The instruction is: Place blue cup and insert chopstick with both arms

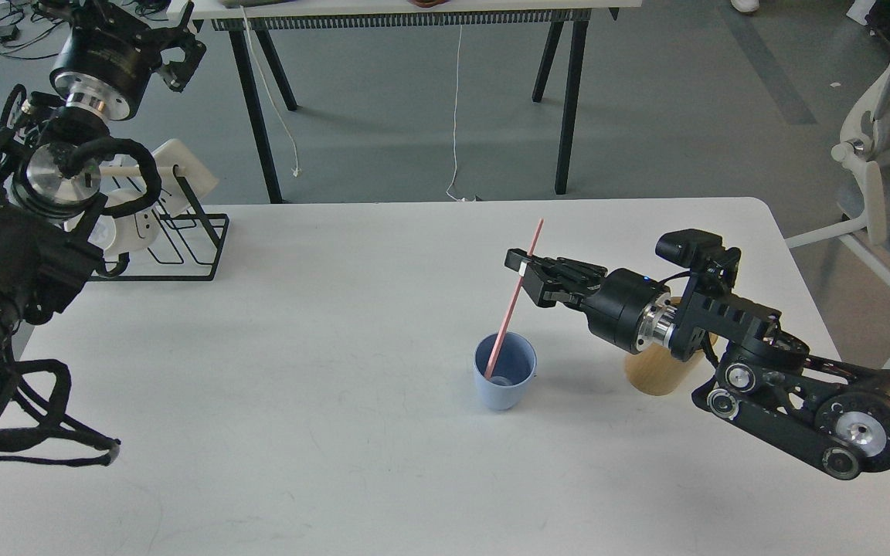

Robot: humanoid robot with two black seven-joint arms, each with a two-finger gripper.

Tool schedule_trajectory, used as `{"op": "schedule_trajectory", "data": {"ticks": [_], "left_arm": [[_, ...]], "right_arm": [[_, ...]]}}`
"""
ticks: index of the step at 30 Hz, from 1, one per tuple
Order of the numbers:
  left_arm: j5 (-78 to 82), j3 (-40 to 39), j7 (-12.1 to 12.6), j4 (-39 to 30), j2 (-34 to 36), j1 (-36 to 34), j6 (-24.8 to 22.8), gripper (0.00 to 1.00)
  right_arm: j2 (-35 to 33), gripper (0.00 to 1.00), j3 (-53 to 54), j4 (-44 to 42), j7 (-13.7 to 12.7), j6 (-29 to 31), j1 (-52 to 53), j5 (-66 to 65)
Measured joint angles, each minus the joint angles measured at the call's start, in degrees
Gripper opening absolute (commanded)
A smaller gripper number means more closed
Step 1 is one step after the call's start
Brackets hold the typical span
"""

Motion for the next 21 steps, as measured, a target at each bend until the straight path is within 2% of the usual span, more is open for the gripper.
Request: {"op": "schedule_trajectory", "data": {"ticks": [4,10,13,17,21], "left_arm": [[0.0,-0.1,0.0,0.0,0.0,0.0,0.0,0.99],[0.0,-0.2,0.0,0.0,-0.1,0.1,0.0,0.99],[0.0,-0.2,0.0,0.0,-0.1,-0.2,0.0,0.99],[0.0,-0.3,0.0,0.0,0.1,-0.4,0.0,0.99],[0.0,-0.3,0.0,0.0,0.2,-0.4,0.0,0.99]], "right_arm": [[0.0,0.47,0.0,0.0,0.0,0.0,0.0,0.0],[-0.6,0.71,1.5,0.4,0.2,0.0,0.1,0.5],[-0.7,0.97,4.5,0.5,0.6,-0.1,0.2,0.9],[-0.1,0.99,13.0,0.0,1.0,0.0,0.2,2.3],[0.1,1.0,20.6,-2.1,1.1,0.5,0.7,11.9]]}}
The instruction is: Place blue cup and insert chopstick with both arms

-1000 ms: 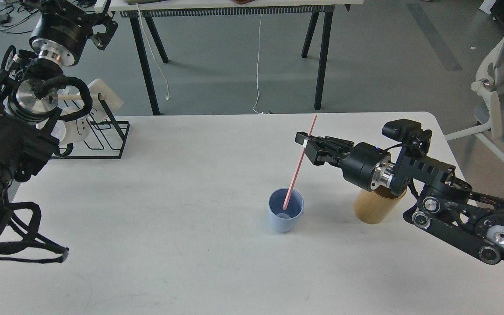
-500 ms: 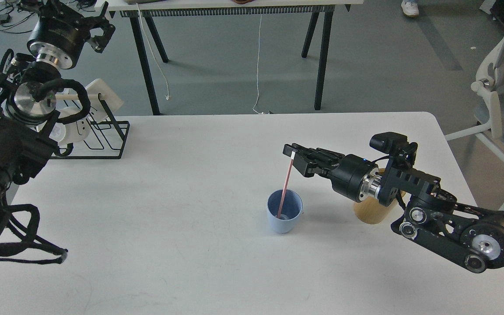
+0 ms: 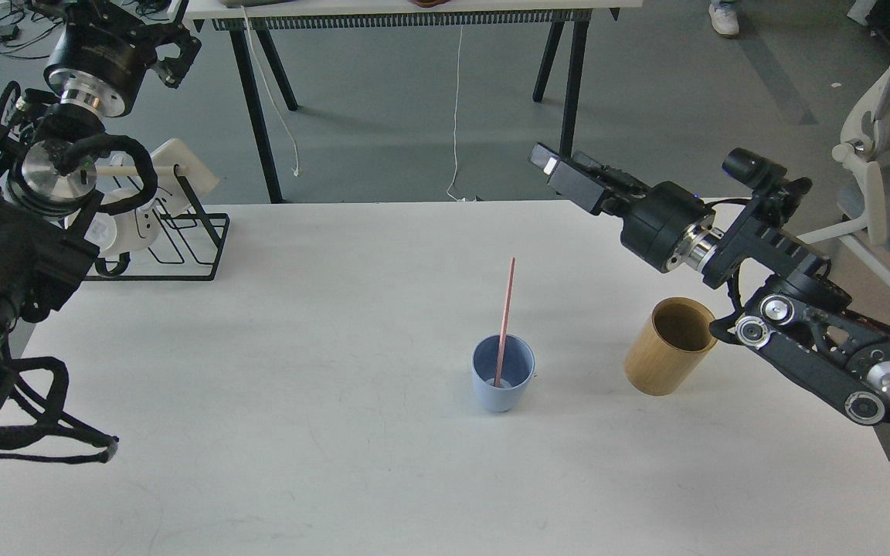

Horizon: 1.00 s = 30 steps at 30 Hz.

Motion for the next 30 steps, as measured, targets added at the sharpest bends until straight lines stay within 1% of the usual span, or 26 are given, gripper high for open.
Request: {"op": "schedule_trajectory", "data": {"ticks": [2,5,8,10,13,16,19,22,25,30], "left_arm": [[0.0,0.1,-0.1,0.0,-0.1,0.1,0.0,0.99],[0.1,0.4,-0.1,0.1,-0.8,0.4,0.0,0.99],[0.1,0.4,-0.2,0.2,-1.4,0.5,0.0,0.99],[0.1,0.4,-0.2,0.3,-1.6,0.5,0.0,0.99],[0.1,0.4,-0.2,0.3,-1.6,0.5,0.0,0.99],[0.0,0.4,-0.2,0.4,-1.6,0.5,0.0,0.99],[0.0,0.4,-0.2,0.4,-1.7,0.5,0.0,0.99],[0.0,0.3,-0.2,0.4,-2.3,0.5,0.0,0.99],[-0.1,0.2,-0.8,0.4,-3.2,0.5,0.0,0.99],[-0.1,0.2,-1.8,0.3,-4.3,1.4,0.0,0.99]], "right_arm": [[0.4,1.0,2.4,-2.3,0.4,0.0,0.9,7.1],[2.6,1.0,4.3,-8.0,1.5,0.1,3.1,19.5],[4.8,1.0,4.8,-14.6,3.3,0.8,5.5,31.0],[5.4,1.0,5.0,-19.1,5.1,3.2,7.1,38.6],[6.2,1.0,5.1,-25.2,6.4,8.6,8.7,48.6],[7.6,1.0,6.1,-32.2,6.4,14.1,9.8,57.7],[9.8,1.0,7.4,-40.0,6.1,20.9,10.5,65.8],[11.6,1.0,7.8,-46.6,6.0,26.7,11.8,70.2],[12.9,1.0,8.8,-50.1,6.0,28.5,12.6,72.2],[13.4,1.0,13.2,-51.1,5.8,28.9,12.9,73.9]]}}
